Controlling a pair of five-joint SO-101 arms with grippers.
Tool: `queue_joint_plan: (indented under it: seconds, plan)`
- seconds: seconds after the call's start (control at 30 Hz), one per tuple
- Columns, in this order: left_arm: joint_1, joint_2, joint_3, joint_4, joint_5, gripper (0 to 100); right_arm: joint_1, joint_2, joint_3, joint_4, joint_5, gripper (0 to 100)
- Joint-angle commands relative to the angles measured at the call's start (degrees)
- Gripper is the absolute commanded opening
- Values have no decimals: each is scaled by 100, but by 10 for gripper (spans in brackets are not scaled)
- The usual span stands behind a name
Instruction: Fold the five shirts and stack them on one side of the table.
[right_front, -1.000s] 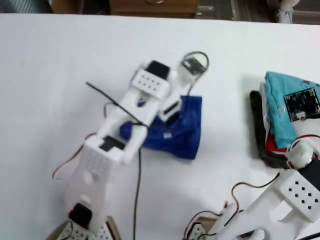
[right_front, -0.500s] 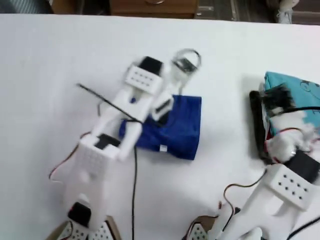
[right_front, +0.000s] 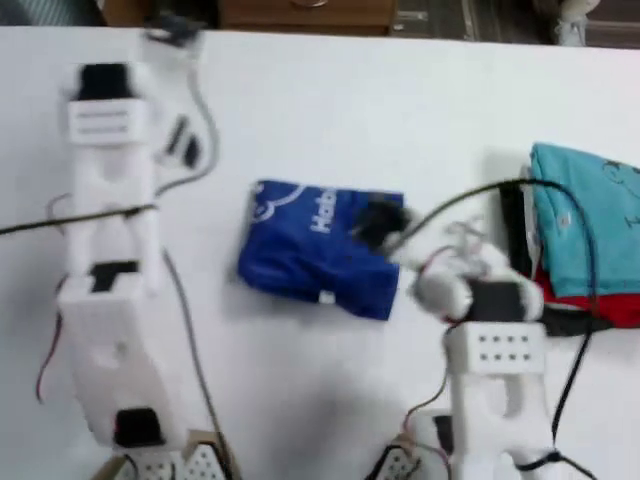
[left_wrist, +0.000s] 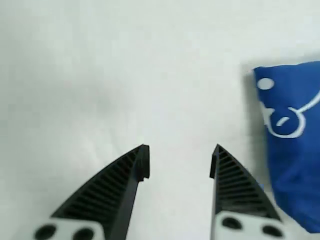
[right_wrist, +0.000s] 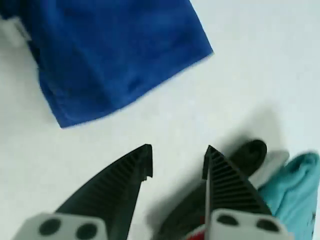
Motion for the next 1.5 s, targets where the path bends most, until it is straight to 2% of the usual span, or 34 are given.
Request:
queue_joint_plan:
  seconds: [0.0,0.17,0.3,0.4,0.67,0.87,1.07,1.23,1.47]
  plan:
    - [-615,-343,48,88,-9,222,-1086,-101,-70,-171,-299,176]
    - [-1081,-360,207,88,-273,222,-2246,435,114,-840,-853,176]
    - [-1354,-387,224,88,-290,222,-2651,1648,18,-980,-1187,204]
    - [-1486,-387,224,88,-343,222,-2721,2378,-246,-1007,-1345,255]
    - [-1741,-343,224,88,-484,222,-2835,3380,-985,-1024,-1380,252]
    - [-1802,-343,224,88,-510,222,-2879,4400,-1187,-1560,-1380,252]
    - [-1802,-343,233,88,-651,222,-2879,5367,-1697,-1499,-1380,253]
    - [-1802,-343,233,88,-651,222,-2879,5481,-2426,-655,-1398,254]
    - [-1802,-343,233,88,-651,222,-2905,4884,-3174,268,-1547,254]
